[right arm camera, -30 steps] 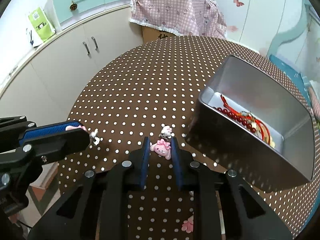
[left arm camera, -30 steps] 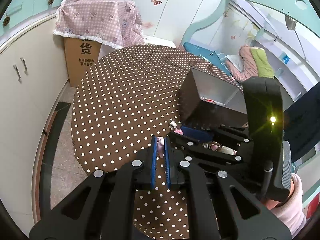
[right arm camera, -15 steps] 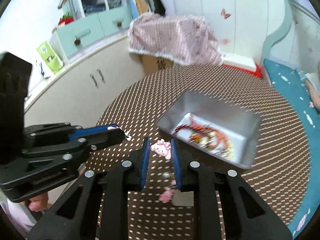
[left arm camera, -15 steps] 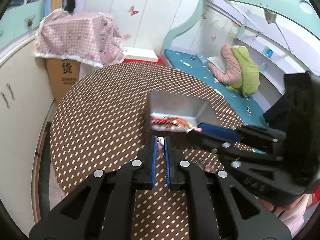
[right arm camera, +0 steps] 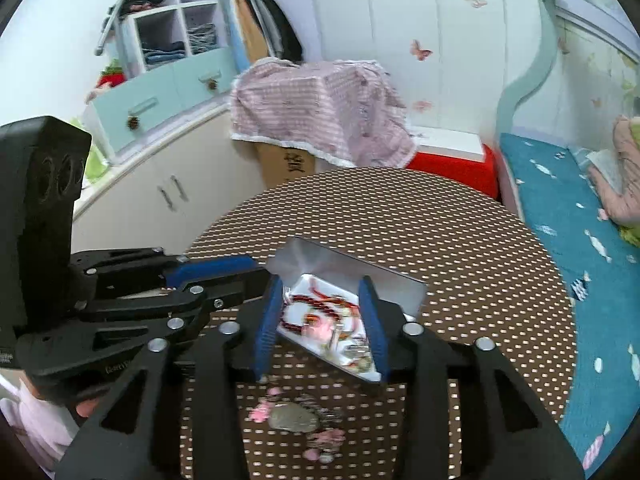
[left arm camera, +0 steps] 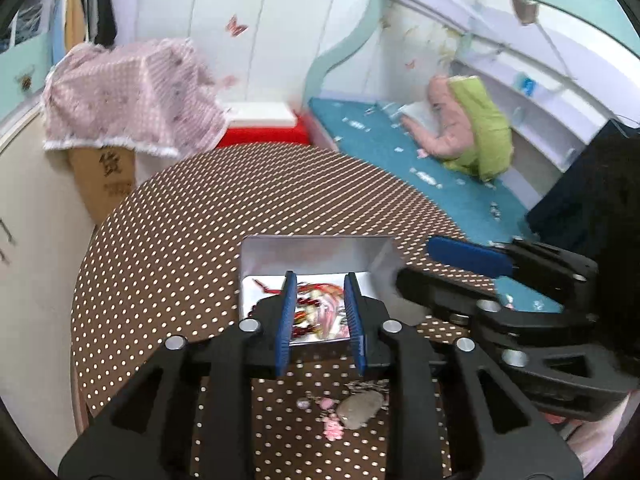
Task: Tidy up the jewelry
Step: 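Grasp the pink bunny charm with the left tool while the right tool grasps a pink bead charm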
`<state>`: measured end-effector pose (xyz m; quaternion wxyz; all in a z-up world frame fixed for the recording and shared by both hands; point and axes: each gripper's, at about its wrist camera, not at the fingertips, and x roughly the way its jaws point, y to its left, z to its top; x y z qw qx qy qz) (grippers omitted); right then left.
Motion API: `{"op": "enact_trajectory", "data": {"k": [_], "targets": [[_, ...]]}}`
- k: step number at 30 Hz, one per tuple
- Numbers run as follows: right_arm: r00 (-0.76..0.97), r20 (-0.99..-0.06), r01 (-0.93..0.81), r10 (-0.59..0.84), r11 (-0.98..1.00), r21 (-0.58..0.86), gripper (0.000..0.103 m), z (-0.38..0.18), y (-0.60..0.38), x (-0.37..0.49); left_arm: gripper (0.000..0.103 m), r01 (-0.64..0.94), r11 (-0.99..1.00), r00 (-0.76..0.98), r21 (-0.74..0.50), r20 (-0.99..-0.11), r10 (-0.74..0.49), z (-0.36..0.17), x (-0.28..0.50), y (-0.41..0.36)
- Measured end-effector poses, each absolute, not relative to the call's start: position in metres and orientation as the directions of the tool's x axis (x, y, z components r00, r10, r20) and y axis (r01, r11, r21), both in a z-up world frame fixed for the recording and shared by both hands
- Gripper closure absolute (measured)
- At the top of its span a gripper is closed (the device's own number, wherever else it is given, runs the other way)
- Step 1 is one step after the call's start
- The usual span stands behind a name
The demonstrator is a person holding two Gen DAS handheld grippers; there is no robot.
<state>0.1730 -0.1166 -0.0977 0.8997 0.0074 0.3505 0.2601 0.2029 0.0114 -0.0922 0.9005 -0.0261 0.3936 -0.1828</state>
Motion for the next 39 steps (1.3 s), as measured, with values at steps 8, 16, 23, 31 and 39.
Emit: {"op": "enact_trajectory", "data": {"k": [8,16,23,31,39], "targets": [[0.619,-0.647,-0.410,0.446,0.886,0.218,0.053,-0.107,-0.133,0.170,0.078,0.275,0.944,0.609,-0.182,-0.727,-0.318,-0.108,0.201,0.017],[0.621,-0.662,-0.383,0.420,0.899,0.210,0.050,-0.121,-0.142,0.153,0.069,0.285,0.940,0.583,-0.189,-0.744,-0.326,-0.124,0.172,0.022],[0.662,-0.682,-0.288,0.310,0.946,0.150,0.047,-0.147,-0.150,0.130,0.048,0.317,0.935,0.537,-0.157,-0.783,-0.314,-0.160,0.135,0.013],[0.710,-0.640,-0.231,0.294,0.956,0.182,0.027,-0.173,-0.167,0.099,0.045,0.313,0.939,0.540,-0.140,-0.787,-0.298,-0.193,0.111,0.011],[0.750,-0.561,-0.271,0.351,0.936,0.222,0.027,-0.185,-0.165,0.072,0.060,0.305,0.951,0.623,-0.049,-0.745,-0.238,-0.206,0.101,0.000]]}}
